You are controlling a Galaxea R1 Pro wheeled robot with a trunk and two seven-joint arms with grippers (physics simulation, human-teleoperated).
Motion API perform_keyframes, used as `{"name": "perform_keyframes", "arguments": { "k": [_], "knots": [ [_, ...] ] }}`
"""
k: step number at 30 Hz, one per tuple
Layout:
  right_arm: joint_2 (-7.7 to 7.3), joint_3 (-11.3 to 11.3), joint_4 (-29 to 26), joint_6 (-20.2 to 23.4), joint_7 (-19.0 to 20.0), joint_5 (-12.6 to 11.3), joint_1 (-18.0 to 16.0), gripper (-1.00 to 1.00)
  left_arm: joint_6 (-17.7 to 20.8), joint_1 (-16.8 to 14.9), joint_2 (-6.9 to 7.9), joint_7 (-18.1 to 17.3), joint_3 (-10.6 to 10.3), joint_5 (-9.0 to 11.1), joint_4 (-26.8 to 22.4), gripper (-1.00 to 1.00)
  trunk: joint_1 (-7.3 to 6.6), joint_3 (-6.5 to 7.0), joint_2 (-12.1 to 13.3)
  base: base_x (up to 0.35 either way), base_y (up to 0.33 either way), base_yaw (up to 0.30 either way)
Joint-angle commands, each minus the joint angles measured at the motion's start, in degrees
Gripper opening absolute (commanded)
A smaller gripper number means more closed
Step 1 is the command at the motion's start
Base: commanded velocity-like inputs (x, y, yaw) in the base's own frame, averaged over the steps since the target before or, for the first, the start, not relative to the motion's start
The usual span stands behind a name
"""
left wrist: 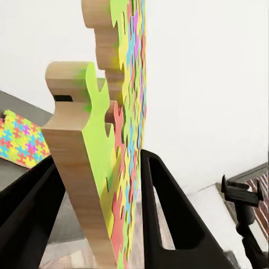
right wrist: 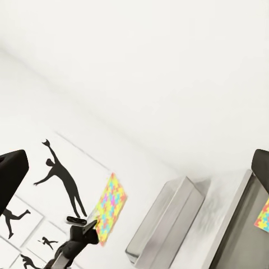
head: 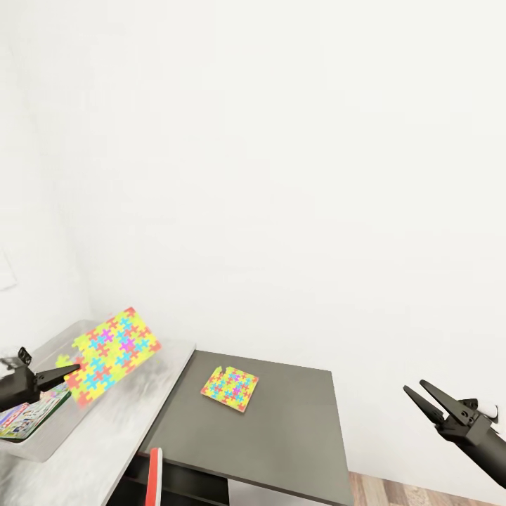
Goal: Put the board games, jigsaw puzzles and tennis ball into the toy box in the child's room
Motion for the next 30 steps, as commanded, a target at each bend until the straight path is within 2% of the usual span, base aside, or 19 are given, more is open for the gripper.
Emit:
{"name": "perform_keyframes", "arguments": {
  "k": [1,2,5,11,16,20,22,27,30],
  "knots": [
    [-0.03,-0.02,-0.01,0.29,-0.01,-0.19,0.02,1.0,0.81,-0.65,0.01,1.43,0.06,0.04,0.03,-1.0,0.02,-0.01,-0.03,0.0,0.0,0.0],
    [-0.03,-0.04,0.02,0.29,0.01,-0.19,0.02,1.0,1.23,-2.21,0.01,4.4,0.15,-0.06,0.14,-1.0,0.02,-0.01,-0.03,0.0,0.0,0.0],
    [-0.05,-0.06,0.1,0.22,0.02,-0.15,0.02,1.0,2.52,-6.15,-0.02,10.48,0.28,-0.17,0.61,-1.0,0.02,-0.01,-0.03,0.0,0.0,0.0],
    [-0.06,-0.12,0.15,0.02,0.08,-0.17,0.02,1.0,3.13,-12.04,0.02,18.78,0.37,-0.21,4.43,-1.0,0.02,-0.01,-0.03,0.0,0.0,0.0],
    [-0.07,-0.27,0.16,0.05,0.08,-0.21,0.02,1.0,3.07,-18.22,-0.02,27.87,0.38,-0.09,11.03,-1.0,0.02,-0.01,-0.03,0.0,0.0,0.0],
    [-0.07,-0.39,0.23,0.39,0.11,-0.31,0.02,1.0,3.02,-20.5,-0.01,34.17,0.38,0.01,13.67,-1.0,0.02,-0.01,-0.03,0.0,0.0,0.0],
    [-0.07,-0.41,0.23,0.45,0.1,-0.3,0.02,1.0,3.0,-21.09,-0.02,36.01,0.41,0.04,14.17,-1.0,0.02,-0.01,-0.03,0.0,0.0,0.0],
    [0.17,-0.67,0.14,0.05,-0.51,0.05,0.02,1.0,2.71,-21.75,1.61,34.47,2.05,0.04,14.44,-1.0,0.02,-0.01,-0.03,0.0,0.0,0.0],
    [0.08,-0.64,0.28,0.03,-0.04,0.02,0.02,1.0,2.67,-21.54,0.62,35.46,2.96,0.07,13.85,-1.0,0.02,-0.01,-0.03,0.0,0.0,0.0]
  ]
}}
